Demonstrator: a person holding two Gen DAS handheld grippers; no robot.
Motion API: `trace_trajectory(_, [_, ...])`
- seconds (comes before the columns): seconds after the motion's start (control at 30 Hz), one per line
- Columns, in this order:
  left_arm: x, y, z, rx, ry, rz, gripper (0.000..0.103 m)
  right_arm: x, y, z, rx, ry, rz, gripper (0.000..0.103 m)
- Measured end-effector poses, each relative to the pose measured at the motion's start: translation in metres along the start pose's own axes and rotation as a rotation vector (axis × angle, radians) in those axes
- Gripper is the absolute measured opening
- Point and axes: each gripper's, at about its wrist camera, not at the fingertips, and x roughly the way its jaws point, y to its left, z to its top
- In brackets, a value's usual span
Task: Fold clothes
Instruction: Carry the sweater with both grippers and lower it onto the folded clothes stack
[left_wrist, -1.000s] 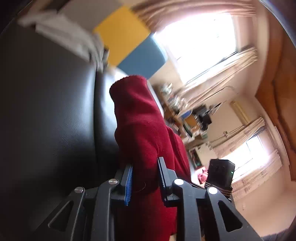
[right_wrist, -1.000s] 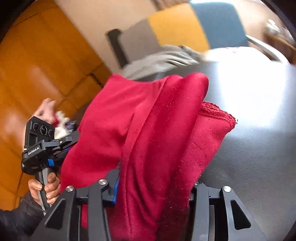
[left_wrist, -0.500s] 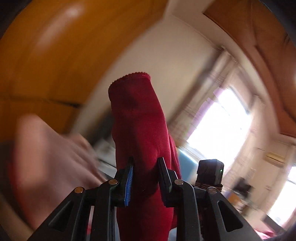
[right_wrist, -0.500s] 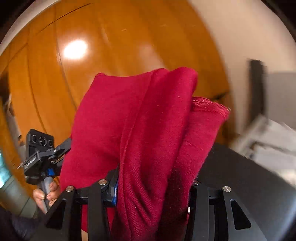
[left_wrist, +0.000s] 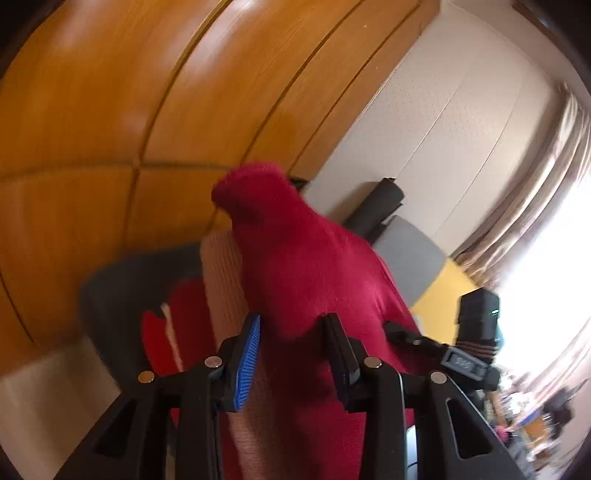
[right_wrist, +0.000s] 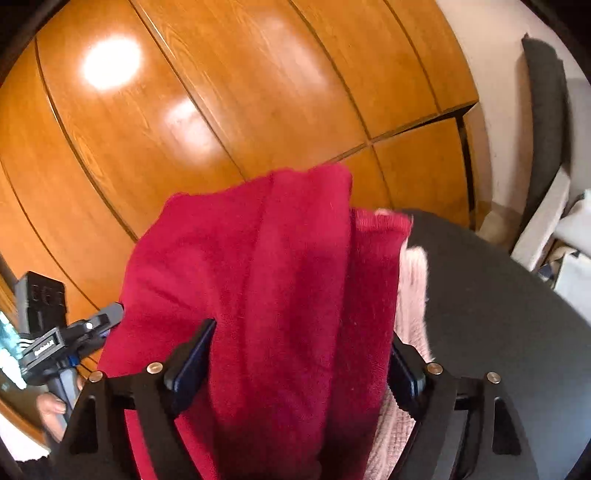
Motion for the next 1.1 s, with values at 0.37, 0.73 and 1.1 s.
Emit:
trace_trajectory(0.37, [0.016,-0.067,0.013,0.197,0.001,0.027,0.038,-0.073,0.106,-0.027,-0.397,-0.217,-0.082,0.082])
trace_trajectory(0.73, [0.031,-0.07,0.021,0.233,0.005,0.242,0.043,-0.05,0.14,-0.047,-0.322,-0.114,-0.106,0.084])
trace_trajectory(1.1, [-0.026,-0.103,-0.005,0.269,-0.162,0.516,0.058,-0.105,0.174,-0.076,-0.348,-0.243,-0.242,0.092])
